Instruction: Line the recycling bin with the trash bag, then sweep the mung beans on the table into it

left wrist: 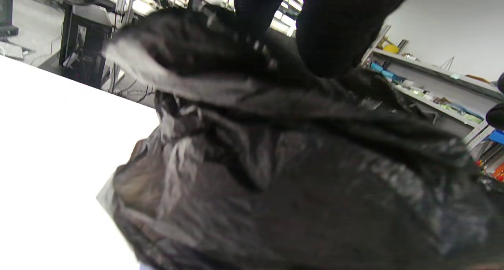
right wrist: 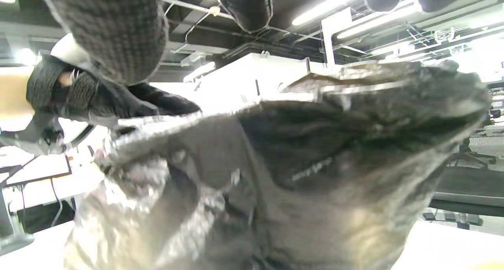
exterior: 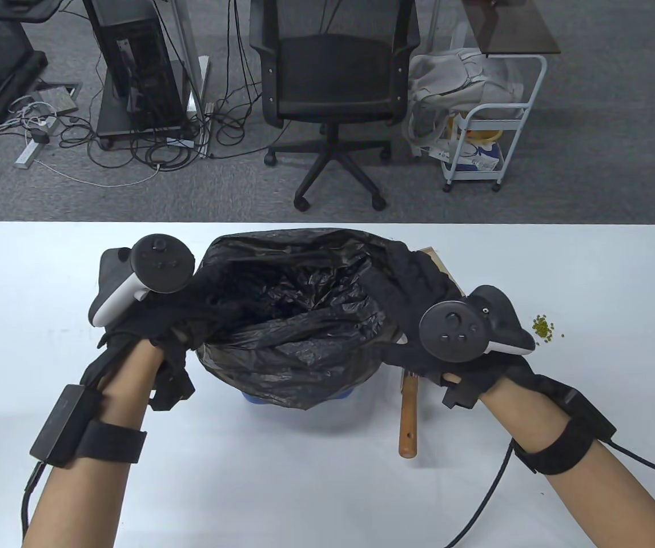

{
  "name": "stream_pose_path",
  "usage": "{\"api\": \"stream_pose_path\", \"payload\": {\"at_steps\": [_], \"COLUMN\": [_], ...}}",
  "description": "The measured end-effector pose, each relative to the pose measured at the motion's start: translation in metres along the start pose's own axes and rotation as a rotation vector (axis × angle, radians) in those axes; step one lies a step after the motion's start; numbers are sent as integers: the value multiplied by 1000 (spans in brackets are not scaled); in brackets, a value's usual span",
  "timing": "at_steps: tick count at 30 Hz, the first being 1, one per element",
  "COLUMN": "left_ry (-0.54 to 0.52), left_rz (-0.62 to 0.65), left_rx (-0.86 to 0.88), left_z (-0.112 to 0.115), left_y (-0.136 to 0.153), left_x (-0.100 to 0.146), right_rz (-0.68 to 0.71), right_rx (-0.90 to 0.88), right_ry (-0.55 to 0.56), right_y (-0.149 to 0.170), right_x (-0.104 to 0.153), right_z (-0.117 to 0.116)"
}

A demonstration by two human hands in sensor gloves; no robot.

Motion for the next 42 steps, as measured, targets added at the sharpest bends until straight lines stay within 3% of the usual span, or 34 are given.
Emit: {"api": "stream_pose_path", "payload": {"at_steps": [8, 14, 20, 25, 33, 42], "left_ry": [-244, -341, -402, -412, -447, -500], "left_rz": [91, 205, 302, 352, 376, 342], "left_rx": [-19, -90, -174, -234, -264, -319], "left_z": [-28, -24, -2, 31, 72, 81], "left_y": [-26, -67, -106, -126, -125, -112], "left_x": [39, 69, 90, 108, 121, 119], "right_rz": [-62, -117, -139, -149, -137, -45], "right_rx": [-43, -44, -51, -63, -65, -46], "right_ry": [96, 84, 79, 52, 1, -98], "right_y": [20, 36, 46, 51, 49, 22], "right_x": [24, 51, 82, 107, 131, 136], "right_z": [20, 14, -1, -25, -65, -105]}}
Point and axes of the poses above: the tracker on the back of each hand, its own y axis roughly to the little-finger side, its own x axis roughly from the fingertips to the wrist, z = x × y, the point moved 1 cm from there along -x, roughly from the wrist to the fingertips
